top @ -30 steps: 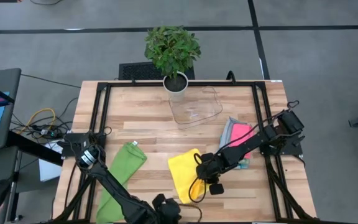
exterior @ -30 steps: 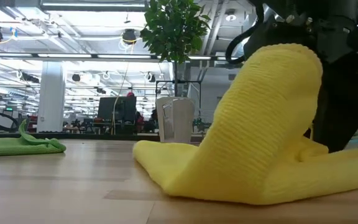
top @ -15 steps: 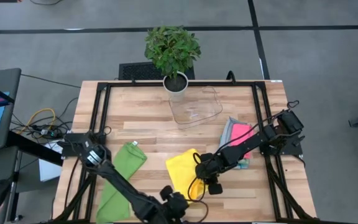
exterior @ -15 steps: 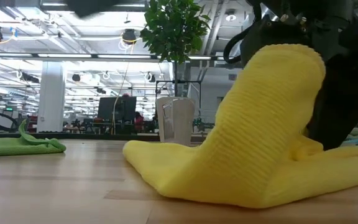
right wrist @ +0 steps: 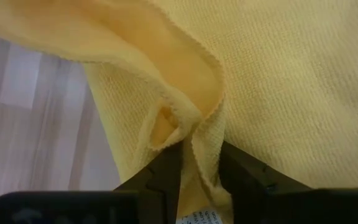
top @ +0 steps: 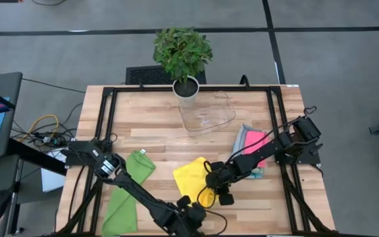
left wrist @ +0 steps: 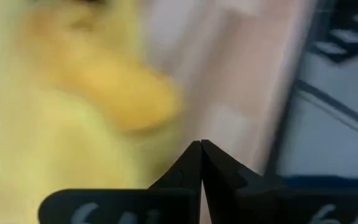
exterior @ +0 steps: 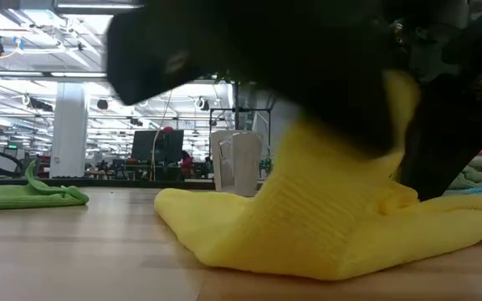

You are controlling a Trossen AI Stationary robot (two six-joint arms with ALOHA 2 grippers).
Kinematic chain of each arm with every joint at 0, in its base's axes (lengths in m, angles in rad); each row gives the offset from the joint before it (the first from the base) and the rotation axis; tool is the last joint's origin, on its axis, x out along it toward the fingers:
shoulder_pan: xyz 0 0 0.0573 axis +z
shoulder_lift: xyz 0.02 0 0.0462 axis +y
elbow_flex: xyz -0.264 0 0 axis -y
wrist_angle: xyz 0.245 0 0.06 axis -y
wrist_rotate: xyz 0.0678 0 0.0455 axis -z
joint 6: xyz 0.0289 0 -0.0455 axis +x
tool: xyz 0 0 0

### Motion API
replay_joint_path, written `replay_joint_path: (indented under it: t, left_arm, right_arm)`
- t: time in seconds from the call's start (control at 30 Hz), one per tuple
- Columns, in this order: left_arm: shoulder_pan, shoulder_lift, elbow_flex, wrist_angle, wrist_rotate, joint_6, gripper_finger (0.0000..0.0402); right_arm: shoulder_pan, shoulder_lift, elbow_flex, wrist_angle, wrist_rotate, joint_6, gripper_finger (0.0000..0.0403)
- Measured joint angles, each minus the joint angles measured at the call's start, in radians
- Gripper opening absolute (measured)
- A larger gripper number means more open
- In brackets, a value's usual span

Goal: Fold microfiber towels
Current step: Fold the yellow microfiber cloth

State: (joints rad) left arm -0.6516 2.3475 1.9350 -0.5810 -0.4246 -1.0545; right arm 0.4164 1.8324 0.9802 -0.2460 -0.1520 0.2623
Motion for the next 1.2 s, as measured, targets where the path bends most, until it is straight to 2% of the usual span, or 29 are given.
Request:
replay_joint_path:
  t: [0.23,0.5,0.83,0.9,1.03,1.07,1.2]
  left_arm:
    - [0.004,-0.011,-0.001,-0.181,-0.129,-0.187,0.0000]
    - [-0.031,-0.010,0.000,-0.252,-0.124,-0.360,0.0000]
    - [-0.073,-0.005,0.000,-0.427,-0.221,-0.627,0.0000]
    - [-0.084,-0.009,0.007,-0.430,-0.290,-0.674,0.0000]
    - [-0.111,-0.041,0.074,-0.383,-0.536,-0.661,0.0000]
    - [-0.114,-0.043,0.082,-0.350,-0.562,-0.635,0.0000]
    - [-0.102,-0.011,0.076,-0.223,-0.481,-0.502,0.0000]
  right_arm:
    - [0.001,0.000,0.000,0.000,-0.001,-0.005,0.0130]
    - [0.000,0.000,0.000,0.000,-0.003,-0.008,0.0130]
    - [0.000,-0.001,0.000,-0.002,-0.004,-0.008,0.0130]
    - [0.000,-0.001,0.000,-0.002,-0.004,-0.008,0.0130]
    - [0.000,-0.001,0.000,0.000,-0.004,-0.008,0.0130]
    - [0.000,-0.001,0.000,0.001,-0.004,-0.008,0.0130]
    - [0.000,-0.001,0.000,0.003,-0.004,-0.008,0.0130]
